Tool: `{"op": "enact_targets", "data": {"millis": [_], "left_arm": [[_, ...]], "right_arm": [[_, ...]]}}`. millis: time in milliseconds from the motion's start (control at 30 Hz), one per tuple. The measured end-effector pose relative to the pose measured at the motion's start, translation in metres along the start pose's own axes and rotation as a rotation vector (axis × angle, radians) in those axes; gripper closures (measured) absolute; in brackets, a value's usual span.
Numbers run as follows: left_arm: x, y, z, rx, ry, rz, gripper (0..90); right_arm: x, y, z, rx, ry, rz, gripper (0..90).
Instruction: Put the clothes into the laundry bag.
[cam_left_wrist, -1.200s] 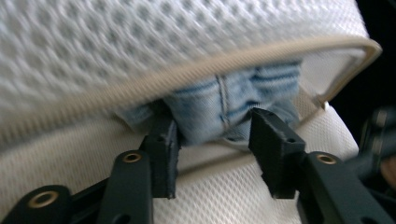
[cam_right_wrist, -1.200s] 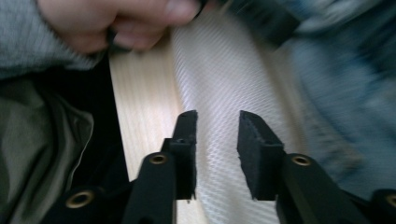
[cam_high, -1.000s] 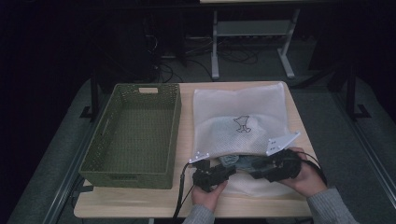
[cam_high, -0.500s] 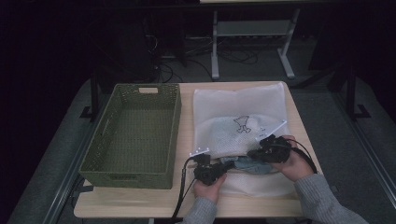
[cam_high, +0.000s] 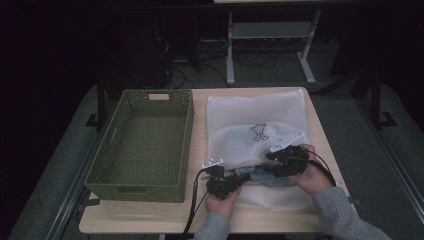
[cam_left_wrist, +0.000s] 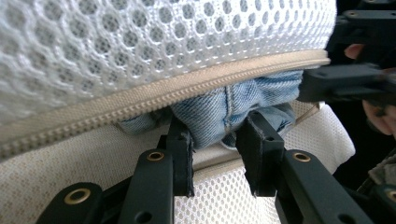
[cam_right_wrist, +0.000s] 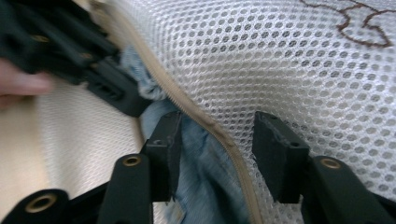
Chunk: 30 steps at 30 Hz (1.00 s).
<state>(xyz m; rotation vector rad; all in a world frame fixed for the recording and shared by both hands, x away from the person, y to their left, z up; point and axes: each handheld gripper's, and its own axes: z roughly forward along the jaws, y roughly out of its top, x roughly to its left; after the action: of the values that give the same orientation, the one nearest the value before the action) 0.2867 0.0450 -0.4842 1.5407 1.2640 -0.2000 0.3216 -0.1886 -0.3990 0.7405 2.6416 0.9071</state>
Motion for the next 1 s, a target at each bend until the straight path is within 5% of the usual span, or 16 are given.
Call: {"op": "enact_targets", "data": {"millis": [100, 267, 433, 700, 1000], "left_arm": [[0.001, 0.0, 0.0, 0.005, 0.004, 0.005, 66.0], [0.001, -0.001, 0.002, 0.0, -0.002, -0.009, 63.5], [0.001, 0.0, 0.003, -0.004, 0.004, -0.006, 71.3], [-0.007, 0.006, 0.008, -0.036, 0.007, 0.015, 74.8], [-0.006, 0.004, 0.006, -0.027, 0.016, 0.054, 70.5]], "right_arm": [[0.001, 0.001, 0.009, 0.02, -0.046, -0.017, 69.9], [-0.008, 0.0, 0.009, 0.033, 0.078, 0.067, 87.9], [-0.009, -0.004, -0.001, 0.012, 0.168, 0.084, 89.1], [-0.001, -0.008, -0.012, -0.003, 0.248, 0.077, 89.2], [-0.002, -0.014, -0.01, 0.013, 0.269, 0.085, 89.0]]}}
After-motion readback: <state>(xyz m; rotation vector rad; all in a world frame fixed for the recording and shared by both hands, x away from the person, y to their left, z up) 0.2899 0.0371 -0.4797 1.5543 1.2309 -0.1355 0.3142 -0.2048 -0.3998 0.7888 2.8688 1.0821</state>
